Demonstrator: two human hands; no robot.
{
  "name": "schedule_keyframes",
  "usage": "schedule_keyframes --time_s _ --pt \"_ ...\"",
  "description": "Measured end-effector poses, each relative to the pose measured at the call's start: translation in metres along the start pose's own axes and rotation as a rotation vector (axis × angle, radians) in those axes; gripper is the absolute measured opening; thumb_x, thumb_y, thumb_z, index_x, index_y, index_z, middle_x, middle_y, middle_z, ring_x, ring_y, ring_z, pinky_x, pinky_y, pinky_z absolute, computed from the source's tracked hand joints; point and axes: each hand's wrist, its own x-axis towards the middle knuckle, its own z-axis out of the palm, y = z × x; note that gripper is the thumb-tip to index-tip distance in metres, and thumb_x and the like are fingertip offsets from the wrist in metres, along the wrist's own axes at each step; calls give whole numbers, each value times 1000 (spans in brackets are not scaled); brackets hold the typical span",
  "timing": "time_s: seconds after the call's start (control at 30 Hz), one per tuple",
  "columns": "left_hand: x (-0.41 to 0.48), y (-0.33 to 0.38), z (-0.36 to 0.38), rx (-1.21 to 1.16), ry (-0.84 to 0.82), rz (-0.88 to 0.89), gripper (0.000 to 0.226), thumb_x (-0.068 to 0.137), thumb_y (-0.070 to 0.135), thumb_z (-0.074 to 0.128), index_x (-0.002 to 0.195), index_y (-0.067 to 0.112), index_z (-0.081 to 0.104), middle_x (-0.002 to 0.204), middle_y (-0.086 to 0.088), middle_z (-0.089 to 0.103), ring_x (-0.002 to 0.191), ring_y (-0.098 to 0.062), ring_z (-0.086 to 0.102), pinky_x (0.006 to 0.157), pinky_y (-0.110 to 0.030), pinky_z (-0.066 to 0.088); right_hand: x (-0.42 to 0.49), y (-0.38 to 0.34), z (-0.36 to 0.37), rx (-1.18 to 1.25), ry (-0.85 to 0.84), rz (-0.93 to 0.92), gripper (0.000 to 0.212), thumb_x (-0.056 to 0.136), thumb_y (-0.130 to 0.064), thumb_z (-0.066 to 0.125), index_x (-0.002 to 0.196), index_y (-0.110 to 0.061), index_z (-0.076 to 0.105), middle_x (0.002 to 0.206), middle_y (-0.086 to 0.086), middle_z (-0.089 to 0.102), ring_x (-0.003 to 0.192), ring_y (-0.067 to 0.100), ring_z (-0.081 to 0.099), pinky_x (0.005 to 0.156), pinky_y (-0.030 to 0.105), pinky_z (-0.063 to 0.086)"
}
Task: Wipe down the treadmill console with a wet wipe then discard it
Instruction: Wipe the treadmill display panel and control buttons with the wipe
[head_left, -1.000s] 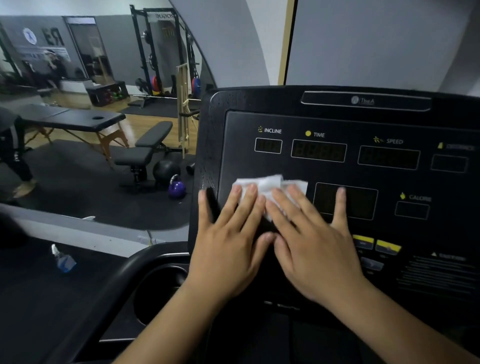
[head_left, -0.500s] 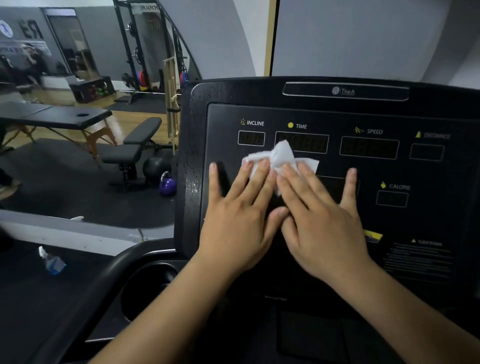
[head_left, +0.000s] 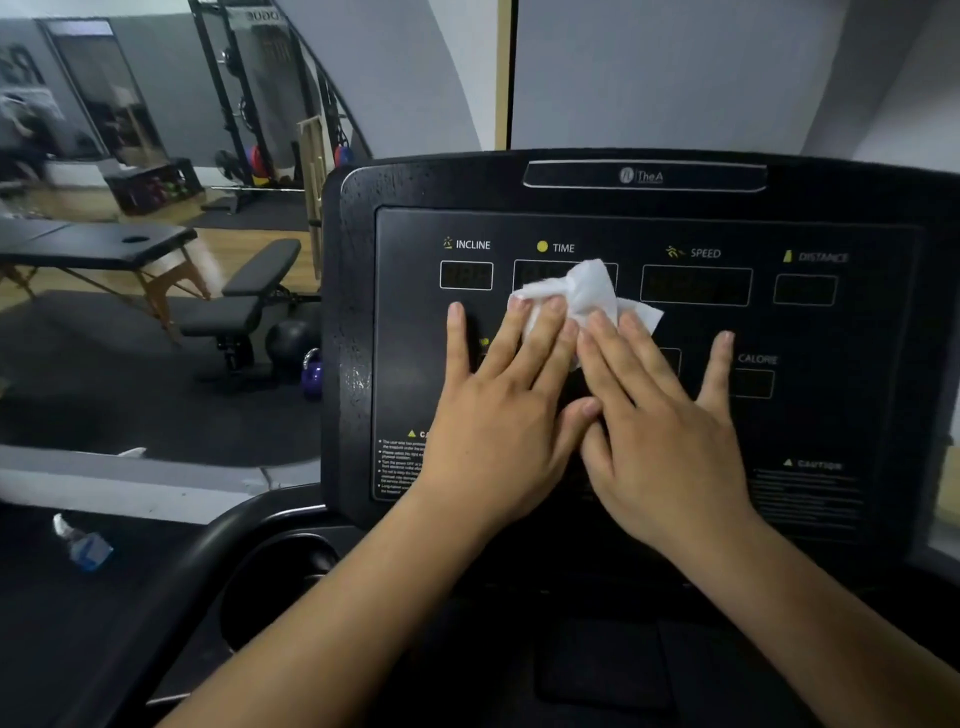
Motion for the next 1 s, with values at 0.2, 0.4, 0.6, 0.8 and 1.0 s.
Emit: schedule_keyframes --time_s 0.2,0.4,0.6,0.8,1.0 --pt "-42 28 18 -55 -33 69 62 101 50 31 149 13 39 159 -6 31 149 -27 21 114 -68 15 -54 9 14 7 -27 -27 63 91 -33 36 150 -12 34 161 0 24 150 15 15 111 73 9" --pt "17 36 9 7 -16 66 62 103 47 22 152 12 31 161 -7 26 150 -27 15 115 -67 3 -16 31 -4 -8 7 87 64 92 -29 33 153 -12 25 162 -1 18 150 14 9 112 72 3" --pt "-26 61 29 -37 -49 122 63 102 51 30 153 14 30 162 -4 23 151 -25 12 114 -68 11 -71 42 14 -15 -7 40 66 90 -34 39 151 -10 31 162 0 20 150 16 13 110 74 8" --pt "32 75 16 39 -25 133 63 102 50 24 153 14 30 161 -5 25 150 -26 15 114 -68 -1 -36 74 -6 -37 40 118 64 92 -32 34 152 -12 28 161 1 20 150 14 13 112 71 4" --pt "6 95 27 5 -50 189 64 102 51 28 152 12 30 161 -8 26 150 -28 15 115 -67 1 -75 80 8 -28 62 103 65 90 -32 38 150 -10 33 161 5 23 150 17 16 111 72 10"
